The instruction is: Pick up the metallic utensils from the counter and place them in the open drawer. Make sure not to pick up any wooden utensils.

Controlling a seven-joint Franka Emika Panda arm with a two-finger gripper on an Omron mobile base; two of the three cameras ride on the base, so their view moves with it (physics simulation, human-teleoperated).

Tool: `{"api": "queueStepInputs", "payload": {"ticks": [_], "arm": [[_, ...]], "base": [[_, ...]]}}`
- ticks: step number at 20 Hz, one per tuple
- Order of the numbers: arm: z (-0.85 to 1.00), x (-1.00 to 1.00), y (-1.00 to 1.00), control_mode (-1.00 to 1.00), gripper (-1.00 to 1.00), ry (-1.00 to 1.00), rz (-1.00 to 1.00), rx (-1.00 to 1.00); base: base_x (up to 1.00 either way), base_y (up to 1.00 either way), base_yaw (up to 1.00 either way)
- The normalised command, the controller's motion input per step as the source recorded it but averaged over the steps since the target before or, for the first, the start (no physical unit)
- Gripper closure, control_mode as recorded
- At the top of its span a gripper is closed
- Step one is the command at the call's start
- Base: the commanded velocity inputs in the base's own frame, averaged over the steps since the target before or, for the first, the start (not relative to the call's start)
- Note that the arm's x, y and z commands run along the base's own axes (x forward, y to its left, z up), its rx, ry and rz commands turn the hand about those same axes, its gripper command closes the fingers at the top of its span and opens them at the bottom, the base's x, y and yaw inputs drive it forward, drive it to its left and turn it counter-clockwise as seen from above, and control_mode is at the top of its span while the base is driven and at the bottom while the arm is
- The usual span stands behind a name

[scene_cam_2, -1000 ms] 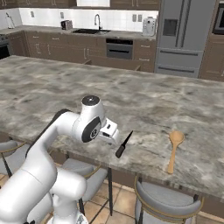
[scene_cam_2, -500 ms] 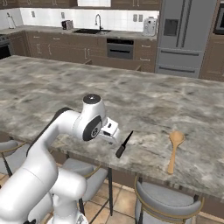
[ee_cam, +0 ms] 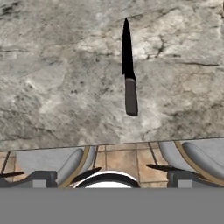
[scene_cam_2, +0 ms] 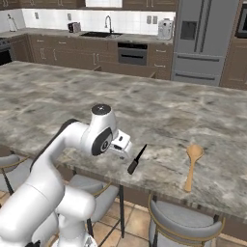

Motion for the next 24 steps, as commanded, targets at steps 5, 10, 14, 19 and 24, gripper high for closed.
{"api": "queueStepInputs", "payload": {"ticks": [5, 10, 14, 19, 24], "arm": [[0.00, 0.86, 0.02, -1.00, -1.00, 0.33, 0.00, 0.00], [-0.09, 0.97, -0.11, -1.00, -1.00, 0.41, 0.00, 0.00], [-0.47, 0.74, -0.53, -1.00, -1.00, 0.12, 0.02, 0.00], [-0.61, 0.20, -0.62, -1.00, -1.00, -0.01, 0.05, 0.08], [-0.72, 0.00, -0.13, -1.00, -1.00, -0.02, 0.02, 0.09]], "base": [[0.00, 0.00, 0.00], [0.00, 0.00, 0.00], [0.00, 0.00, 0.00], [0.00, 0.00, 0.00], [0.00, 0.00, 0.00]]}}
